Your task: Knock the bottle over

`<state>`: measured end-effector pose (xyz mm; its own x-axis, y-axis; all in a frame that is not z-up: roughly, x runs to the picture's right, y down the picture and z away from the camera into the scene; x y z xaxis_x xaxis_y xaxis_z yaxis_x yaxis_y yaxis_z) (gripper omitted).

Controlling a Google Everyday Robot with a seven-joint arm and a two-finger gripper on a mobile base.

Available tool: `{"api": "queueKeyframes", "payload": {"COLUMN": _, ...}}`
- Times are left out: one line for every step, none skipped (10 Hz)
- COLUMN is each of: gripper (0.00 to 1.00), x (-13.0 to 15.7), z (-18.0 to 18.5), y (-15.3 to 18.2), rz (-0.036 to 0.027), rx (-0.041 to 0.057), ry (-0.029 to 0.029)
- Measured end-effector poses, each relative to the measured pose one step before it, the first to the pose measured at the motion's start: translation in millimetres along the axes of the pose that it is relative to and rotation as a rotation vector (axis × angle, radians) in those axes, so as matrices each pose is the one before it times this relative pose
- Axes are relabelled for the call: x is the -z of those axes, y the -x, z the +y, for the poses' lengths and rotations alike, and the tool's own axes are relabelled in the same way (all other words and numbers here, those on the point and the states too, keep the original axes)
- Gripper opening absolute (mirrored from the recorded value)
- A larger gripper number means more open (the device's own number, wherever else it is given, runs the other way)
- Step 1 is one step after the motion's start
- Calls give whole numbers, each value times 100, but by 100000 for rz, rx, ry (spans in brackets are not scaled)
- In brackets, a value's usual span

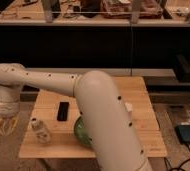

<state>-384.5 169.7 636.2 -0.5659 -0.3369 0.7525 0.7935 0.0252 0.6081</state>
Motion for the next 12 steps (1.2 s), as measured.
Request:
{"api": "queueKeyframes", "payload": {"gripper": 25, "x": -144, "z": 56, "y": -281, "rz": -1157, "rx": 46, "ry": 160}}
{"api": "queueKeyframes", "payload": {"gripper": 25, "x": 69, "z": 104, "y": -37, "rz": -175, "rx": -95, "ry": 80}}
{"api": "queueKeyframes", "payload": {"gripper": 25, "x": 77, "z": 176, "y": -13, "rz": 98, "rx": -245, "ry": -68}}
{"api": "queueKeyframes", "payload": {"gripper": 25, "x": -18, "z": 34, "y": 12, "rz": -123, "rx": 53, "ry": -12}}
{"api": "queueKeyframes", "payload": {"gripper": 25, "x": -430, "z": 126, "y": -32, "rz": -1027, "rx": 795, "ry": -430}}
{"api": "queueKeyframes", "payload": {"gripper": 25, "x": -1210, "z": 371, "y": -132, "rz": -2433, "rx": 1546, "ry": -774}}
{"api": "queueKeyframes", "payload": {"gripper": 25, "x": -739, "z": 165, "y": -162, "rz": -1367, "rx": 1156, "ry": -627}}
{"api": "queueKeyframes", "payload": {"gripper": 25, "x": -1026, "z": 174, "y": -301, "rz": -1632, "rx": 1320, "ry": -550}}
{"api": "queueKeyframes", "payload": {"gripper": 25, "x": -1004, "z": 88, "y": -358, "rz": -1585, "rx": 1353, "ry": -372}}
{"api": "queueKeyframes", "payload": {"gripper": 25, "x": -818, "z": -16, "y": -336, "rz": -1234, "rx": 1236, "ry": -200}}
{"api": "queueKeyframes", "payload": {"gripper": 25, "x": -689, "z": 89, "y": -287, "rz": -1011, "rx": 795, "ry": -141}}
{"api": "queueKeyframes", "payload": {"gripper": 25, "x": -743, "z": 98, "y": -323, "rz": -1135, "rx": 874, "ry": -298}}
